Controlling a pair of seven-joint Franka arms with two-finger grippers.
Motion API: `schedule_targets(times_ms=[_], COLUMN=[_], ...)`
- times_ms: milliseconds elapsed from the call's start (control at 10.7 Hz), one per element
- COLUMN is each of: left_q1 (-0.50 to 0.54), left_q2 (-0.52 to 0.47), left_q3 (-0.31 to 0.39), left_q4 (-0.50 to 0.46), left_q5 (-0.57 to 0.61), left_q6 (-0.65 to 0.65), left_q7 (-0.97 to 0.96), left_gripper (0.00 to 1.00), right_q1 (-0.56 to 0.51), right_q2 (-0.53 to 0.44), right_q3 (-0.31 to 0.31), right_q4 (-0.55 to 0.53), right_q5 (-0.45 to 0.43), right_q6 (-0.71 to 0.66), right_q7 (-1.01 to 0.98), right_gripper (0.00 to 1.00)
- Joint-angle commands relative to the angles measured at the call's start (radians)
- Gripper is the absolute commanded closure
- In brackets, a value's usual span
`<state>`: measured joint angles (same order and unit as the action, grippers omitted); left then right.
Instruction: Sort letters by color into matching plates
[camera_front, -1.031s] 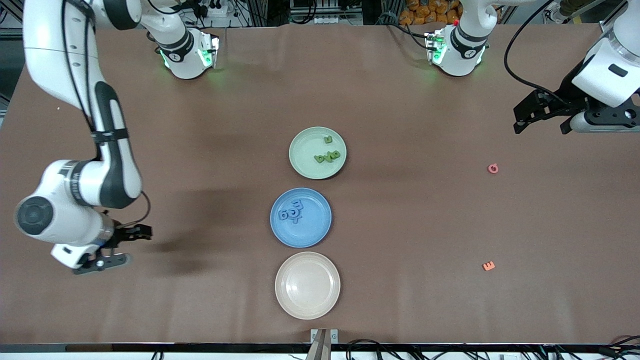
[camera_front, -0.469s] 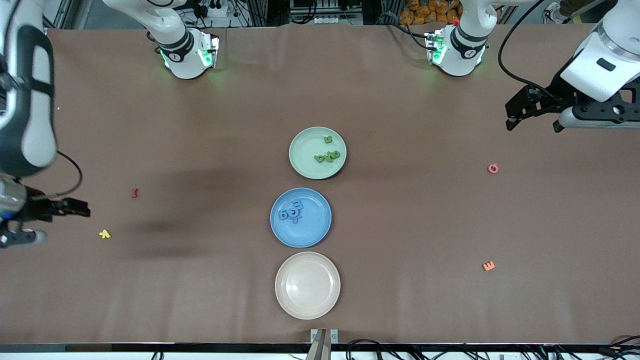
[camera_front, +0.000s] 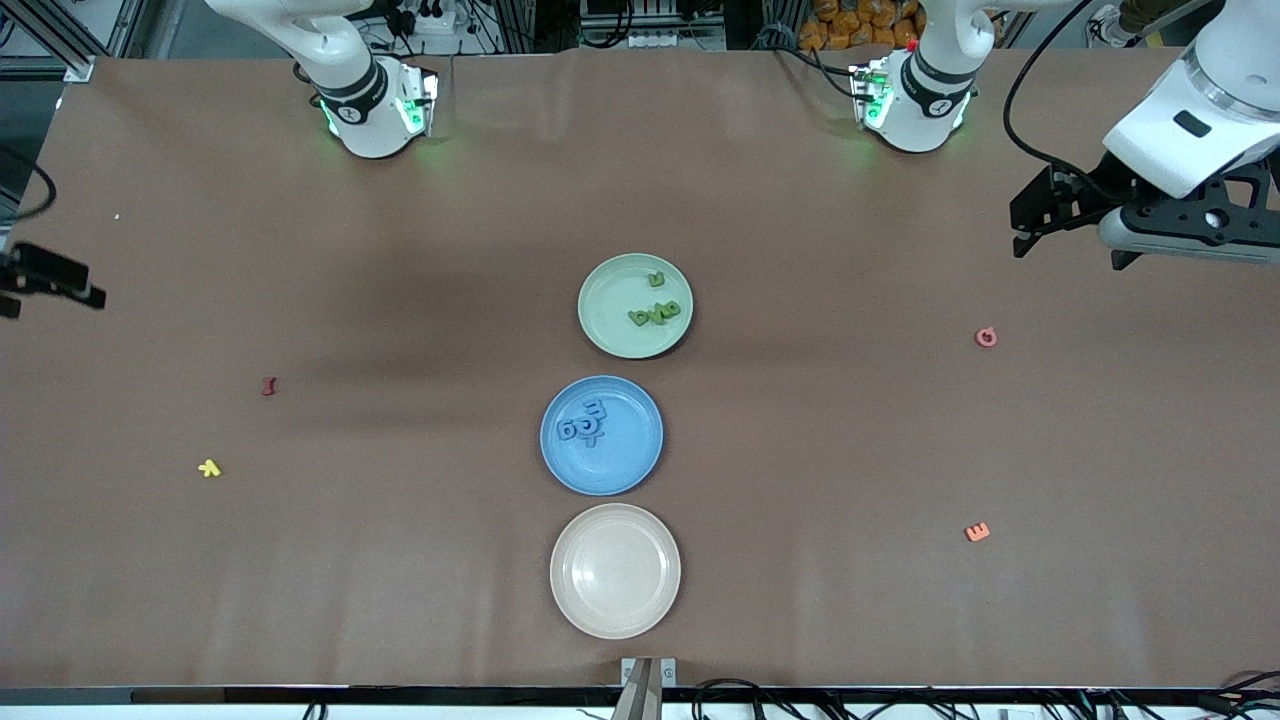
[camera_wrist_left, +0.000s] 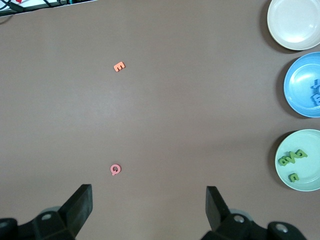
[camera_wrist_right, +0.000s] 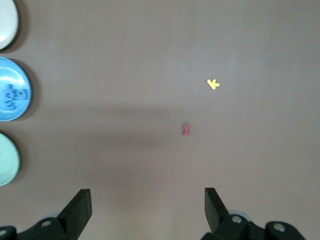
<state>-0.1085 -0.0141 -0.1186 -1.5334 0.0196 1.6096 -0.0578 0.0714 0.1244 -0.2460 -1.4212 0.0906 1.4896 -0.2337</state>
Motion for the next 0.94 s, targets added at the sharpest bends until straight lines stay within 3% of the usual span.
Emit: schedule_targets(times_ms=[0, 188, 469, 844], left_q1=[0.007, 0.010, 0.010, 0.013], left_q2=[0.002, 0.000, -0.001, -0.001], left_q3=[-0.009, -0.009, -0.009, -0.007], left_q4=[0.018, 0.018, 0.018, 0.016], left_q5=[0.014, 0.010, 0.010, -0.007], left_q6=[-0.019, -0.019, -0.020, -0.020], left_q7=[0.021, 0.016, 0.016, 0.000], left_gripper=[0.00, 0.00, 0.00, 0.00], right_q1=[0.033, 0.034, 0.056, 0.062], right_q2=[-0.060, -0.060, -0.058, -0.049], right_q3=[0.101, 0.137, 0.139, 0.139], right_q4=[0.024, 0.018, -0.034, -0.048], right_q5=[-0.015, -0.032, -0.149, -0.175], right_q6=[-0.071, -0.062, -0.031, 0.035], right_q7=[0.224, 0.280, 0.272, 0.283], right_gripper=[0.00, 0.00, 0.00, 0.00])
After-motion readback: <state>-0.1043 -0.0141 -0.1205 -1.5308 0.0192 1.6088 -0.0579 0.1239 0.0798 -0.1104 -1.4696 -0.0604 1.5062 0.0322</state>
